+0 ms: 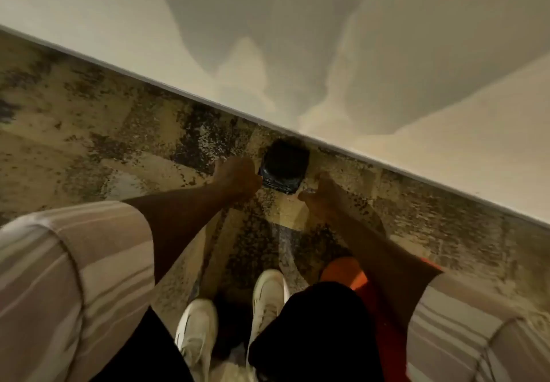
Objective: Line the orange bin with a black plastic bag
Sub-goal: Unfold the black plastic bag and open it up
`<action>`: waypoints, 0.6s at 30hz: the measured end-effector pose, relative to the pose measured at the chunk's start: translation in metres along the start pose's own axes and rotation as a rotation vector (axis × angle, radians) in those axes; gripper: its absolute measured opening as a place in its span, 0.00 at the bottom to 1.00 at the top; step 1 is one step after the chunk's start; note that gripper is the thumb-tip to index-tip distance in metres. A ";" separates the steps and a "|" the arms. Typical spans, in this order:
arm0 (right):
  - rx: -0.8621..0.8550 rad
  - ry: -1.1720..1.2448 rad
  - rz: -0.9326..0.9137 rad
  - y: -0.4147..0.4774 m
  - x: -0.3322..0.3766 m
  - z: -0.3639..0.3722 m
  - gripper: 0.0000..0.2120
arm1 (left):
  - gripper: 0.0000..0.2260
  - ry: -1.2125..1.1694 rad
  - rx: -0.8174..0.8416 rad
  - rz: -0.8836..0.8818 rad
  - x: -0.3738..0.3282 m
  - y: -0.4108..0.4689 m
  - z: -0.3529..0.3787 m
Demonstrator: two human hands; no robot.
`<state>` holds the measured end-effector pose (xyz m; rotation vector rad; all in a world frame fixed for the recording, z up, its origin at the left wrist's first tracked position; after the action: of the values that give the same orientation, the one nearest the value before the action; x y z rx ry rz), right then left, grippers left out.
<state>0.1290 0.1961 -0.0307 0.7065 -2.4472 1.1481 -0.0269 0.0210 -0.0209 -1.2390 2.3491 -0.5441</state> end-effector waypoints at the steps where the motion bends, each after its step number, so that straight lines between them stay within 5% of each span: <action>1: 0.000 0.005 0.000 0.012 -0.008 0.007 0.37 | 0.14 -0.022 0.006 0.000 -0.001 0.012 0.013; 10: 0.034 -0.098 -0.012 0.108 -0.049 0.049 0.30 | 0.11 -0.186 0.009 -0.076 0.003 0.097 0.075; 14: 0.003 -0.093 0.025 0.140 -0.059 0.057 0.27 | 0.23 -0.293 0.015 -0.146 0.002 0.128 0.099; 18: -0.033 -0.008 0.048 0.159 -0.068 0.066 0.27 | 0.23 -0.398 0.005 -0.182 0.000 0.145 0.119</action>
<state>0.0873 0.2510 -0.2026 0.6480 -2.4966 1.1222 -0.0604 0.0801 -0.1956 -1.4196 1.9173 -0.3210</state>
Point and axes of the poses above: each hand's wrist, its own y-axis towards the middle knuckle, its own z-axis out of the palm, x = y × z, the point moved 4 cm from there along y, towards the middle knuckle, and after that the axes turned 5 degrees about y, right-handed, at the moved point
